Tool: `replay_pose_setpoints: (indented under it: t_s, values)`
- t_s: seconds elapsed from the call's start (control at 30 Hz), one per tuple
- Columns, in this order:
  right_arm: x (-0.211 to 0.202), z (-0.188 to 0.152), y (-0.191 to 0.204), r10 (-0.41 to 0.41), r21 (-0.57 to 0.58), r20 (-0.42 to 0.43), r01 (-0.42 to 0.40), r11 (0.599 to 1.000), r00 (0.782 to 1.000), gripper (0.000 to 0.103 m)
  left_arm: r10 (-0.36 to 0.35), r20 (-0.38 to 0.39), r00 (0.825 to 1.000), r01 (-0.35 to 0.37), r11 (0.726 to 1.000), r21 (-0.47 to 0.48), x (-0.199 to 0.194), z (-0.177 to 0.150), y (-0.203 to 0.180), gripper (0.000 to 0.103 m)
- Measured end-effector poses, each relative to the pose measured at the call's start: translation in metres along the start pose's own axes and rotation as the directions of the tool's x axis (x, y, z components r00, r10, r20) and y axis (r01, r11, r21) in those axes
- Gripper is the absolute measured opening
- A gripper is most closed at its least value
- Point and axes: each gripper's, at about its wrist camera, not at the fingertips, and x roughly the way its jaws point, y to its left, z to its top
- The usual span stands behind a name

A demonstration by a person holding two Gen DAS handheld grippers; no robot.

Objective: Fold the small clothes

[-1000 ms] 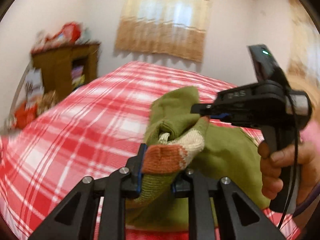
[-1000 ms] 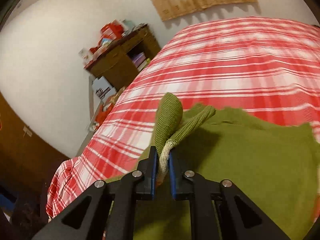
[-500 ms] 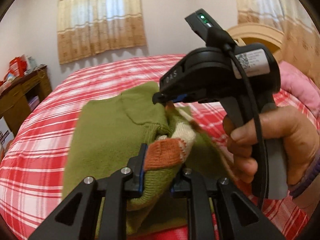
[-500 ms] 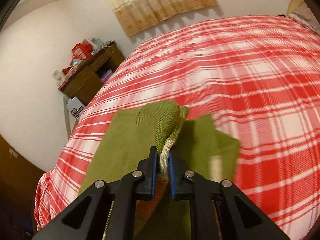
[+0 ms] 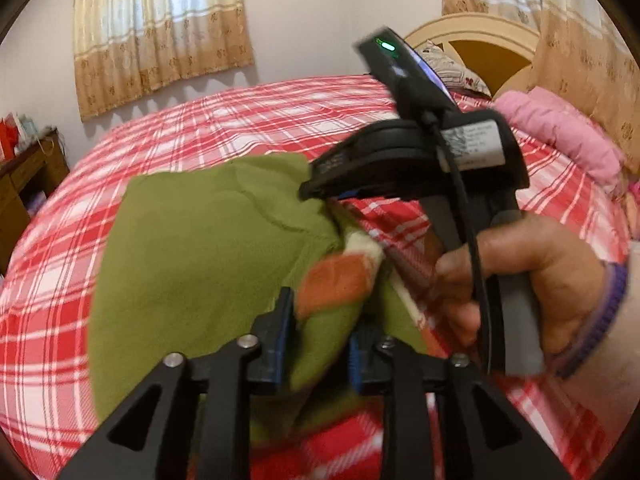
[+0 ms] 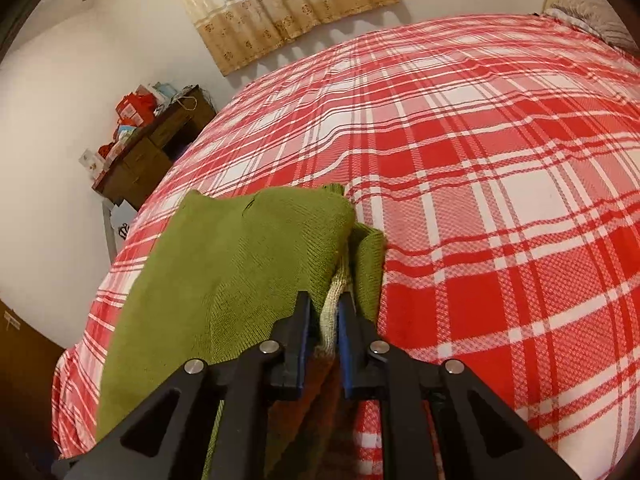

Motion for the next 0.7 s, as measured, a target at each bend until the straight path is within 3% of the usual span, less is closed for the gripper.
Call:
replay_pose_setpoints:
  t_s: [0.07,0.13,0.27,0.3,0.37,0.43,0.53,0.7]
  values:
    - [-0.016,-0.003,-0.005,-0.022,0.034,0.019,0.021,0.999,1.000,0.025,-0.004,0.018,1.000,0.004,1.000,-0.027,-0.020,-0.006,0.014,0.053]
    - [-0.039,-0.009,-0.008,-0.059,0.050,0.057,0.056,0.997,0.997,0.025,0.028,0.057,0.998,-0.025,0.998,-0.058,-0.045,-0.018,0.031,0.069]
    - [-0.090,-0.040,0.002,-0.034,0.040,0.104,0.030,0.999,0.994,0.029,0.095,0.041,0.995,-0.088,0.985,-0.150,-0.070,-0.044,0.070,0.070]
    - [-0.098,-0.049,0.006,-0.012,0.029,0.104,0.009,1.000,0.995,0.033,0.123,0.029,0.992,-0.117,0.980,-0.160,-0.069,-0.048,0.076,0.070]
    - [-0.114,-0.068,0.021,-0.002,-0.010,0.110,0.003,1.000,0.994,0.051,0.130,-0.016,0.991,-0.131,0.974,-0.186,-0.068,-0.060,0.087,0.071]
    - [-0.122,-0.079,0.032,0.012,-0.039,0.121,-0.008,0.999,0.993,0.052,0.126,-0.037,0.991,-0.131,0.972,-0.196,-0.067,-0.066,0.087,0.072]
    - [-0.122,-0.092,0.058,0.033,-0.137,0.105,-0.018,0.990,0.994,0.052,0.181,-0.054,0.982,-0.187,0.971,-0.149,-0.064,-0.067,0.077,0.071]
    - [-0.100,-0.109,0.091,-0.023,-0.320,0.051,0.039,0.947,0.998,0.052,0.248,-0.068,0.966,-0.255,0.959,-0.123,-0.058,-0.071,0.083,0.071]
